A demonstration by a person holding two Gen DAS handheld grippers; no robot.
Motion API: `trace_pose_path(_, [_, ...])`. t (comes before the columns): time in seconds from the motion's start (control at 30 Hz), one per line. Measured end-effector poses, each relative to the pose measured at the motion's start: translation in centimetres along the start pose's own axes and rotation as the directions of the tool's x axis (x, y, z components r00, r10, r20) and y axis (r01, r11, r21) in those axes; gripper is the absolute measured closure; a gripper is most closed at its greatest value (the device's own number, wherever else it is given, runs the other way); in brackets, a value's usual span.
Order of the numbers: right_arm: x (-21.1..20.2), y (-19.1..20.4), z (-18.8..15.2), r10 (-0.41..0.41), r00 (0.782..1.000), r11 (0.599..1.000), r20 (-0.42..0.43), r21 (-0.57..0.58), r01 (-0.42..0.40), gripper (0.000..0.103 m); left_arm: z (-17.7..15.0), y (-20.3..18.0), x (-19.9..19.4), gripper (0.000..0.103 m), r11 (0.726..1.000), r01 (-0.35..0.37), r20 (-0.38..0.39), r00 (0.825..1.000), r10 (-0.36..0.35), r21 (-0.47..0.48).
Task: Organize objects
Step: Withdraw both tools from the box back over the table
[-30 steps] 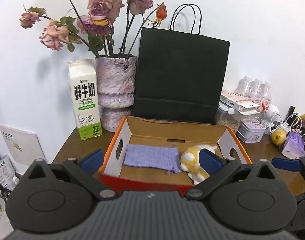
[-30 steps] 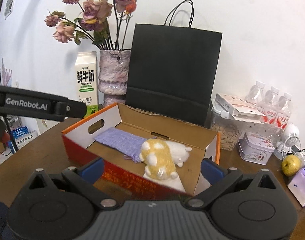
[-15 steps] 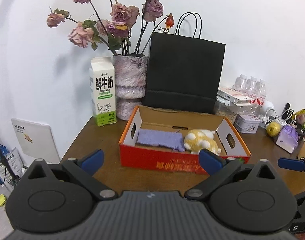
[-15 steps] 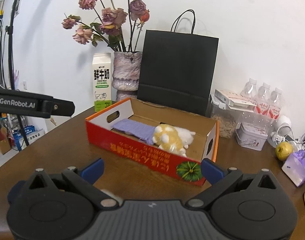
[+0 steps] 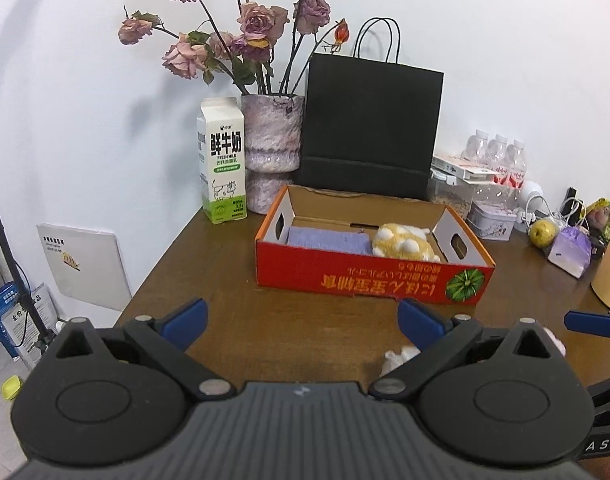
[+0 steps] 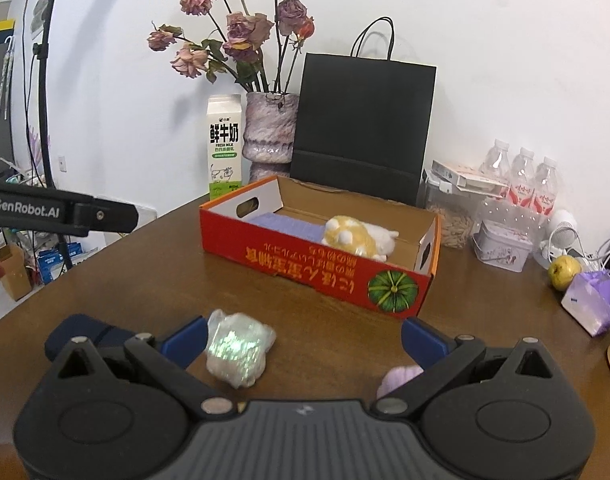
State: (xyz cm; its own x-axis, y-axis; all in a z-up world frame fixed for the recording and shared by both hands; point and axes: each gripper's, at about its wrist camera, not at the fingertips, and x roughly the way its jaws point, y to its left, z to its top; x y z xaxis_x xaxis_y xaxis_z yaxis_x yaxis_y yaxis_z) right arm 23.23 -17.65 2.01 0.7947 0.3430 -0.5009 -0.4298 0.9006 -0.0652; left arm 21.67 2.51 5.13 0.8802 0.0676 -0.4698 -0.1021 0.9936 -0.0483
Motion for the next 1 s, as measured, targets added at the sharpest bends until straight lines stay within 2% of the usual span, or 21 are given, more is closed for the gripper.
trace_pose_path(0.47, [-2.4, 0.2, -5.2, 0.003, 1.000, 1.000, -0.019, -0.002, -0.003, 0.000, -6.0, 0.2, -1.8, 0.000, 0.999, -0.004, -0.043, 0.999, 0.002, -0.033])
trace_pose_path(0.7, [-2.9, -0.1, -8.0, 0.003, 0.999, 1.000, -0.037, -0.003, -0.003, 0.000, -8.5, -0.4, -2.7, 0.000, 1.000, -0.009, -0.060, 0.998, 0.009, -0.012])
trace_pose_path(1.0, [-3.8, -0.7, -10.4, -0.002, 0.999, 1.000, -0.044, -0.001, 0.002, 0.000, -11.1, -1.2, -4.1, 0.000, 0.999, 0.021, -0.088, 0.996, -0.024, -0.033])
